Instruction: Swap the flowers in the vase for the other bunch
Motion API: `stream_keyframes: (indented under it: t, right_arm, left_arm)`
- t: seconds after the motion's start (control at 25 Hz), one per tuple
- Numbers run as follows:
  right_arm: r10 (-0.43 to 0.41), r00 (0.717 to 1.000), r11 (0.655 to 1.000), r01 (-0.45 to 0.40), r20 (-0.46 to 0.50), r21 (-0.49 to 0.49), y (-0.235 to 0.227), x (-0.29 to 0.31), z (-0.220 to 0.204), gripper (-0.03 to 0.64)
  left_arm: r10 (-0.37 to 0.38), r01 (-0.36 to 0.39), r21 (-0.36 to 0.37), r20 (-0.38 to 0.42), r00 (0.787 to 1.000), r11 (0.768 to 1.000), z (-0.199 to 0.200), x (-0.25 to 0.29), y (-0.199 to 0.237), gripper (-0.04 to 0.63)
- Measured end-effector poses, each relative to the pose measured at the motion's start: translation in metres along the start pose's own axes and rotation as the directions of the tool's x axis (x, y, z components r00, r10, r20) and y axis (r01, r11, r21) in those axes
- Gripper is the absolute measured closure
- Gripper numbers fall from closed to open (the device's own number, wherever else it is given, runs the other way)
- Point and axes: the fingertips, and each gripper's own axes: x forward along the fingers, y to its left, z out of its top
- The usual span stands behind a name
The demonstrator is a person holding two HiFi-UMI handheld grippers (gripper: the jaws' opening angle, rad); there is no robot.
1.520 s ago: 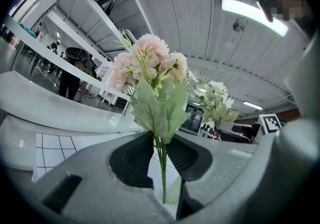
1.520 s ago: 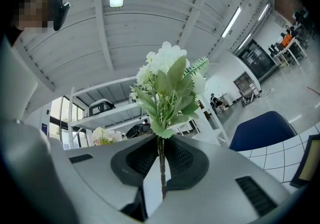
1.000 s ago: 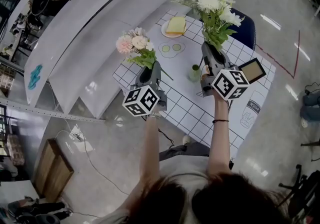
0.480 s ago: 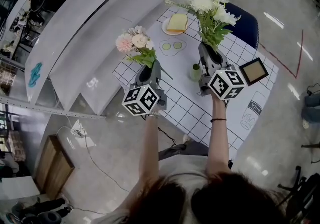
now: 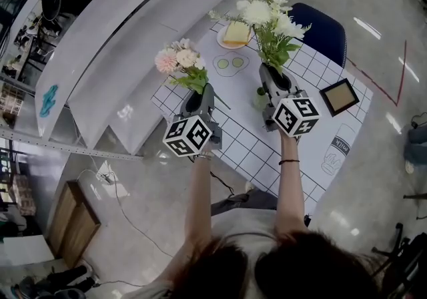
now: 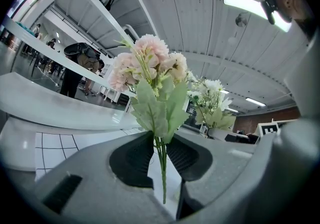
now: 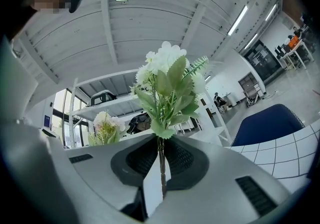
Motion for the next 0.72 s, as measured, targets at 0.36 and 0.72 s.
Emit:
stream_keyframes:
  t: [0.36, 0.72]
  right_arm:
    - [0.003, 1.000, 1.000, -0.003, -0.019, -0.013, 0.000, -0.003, -0.008, 0.574]
    - [0.005, 0.999, 1.000, -0.007, -0.050, -0.029, 0.000, -0.009, -0.024, 0.574]
  left_arm:
    - [-0.002, 0.002, -0.009, -0.003, 1.000, 1.000, -0.001, 0.000, -0.001, 0.518]
    - [-0.011, 0.011, -0.019, -0.006, 1.000, 1.000, -0.004, 0.000, -0.003, 0.518]
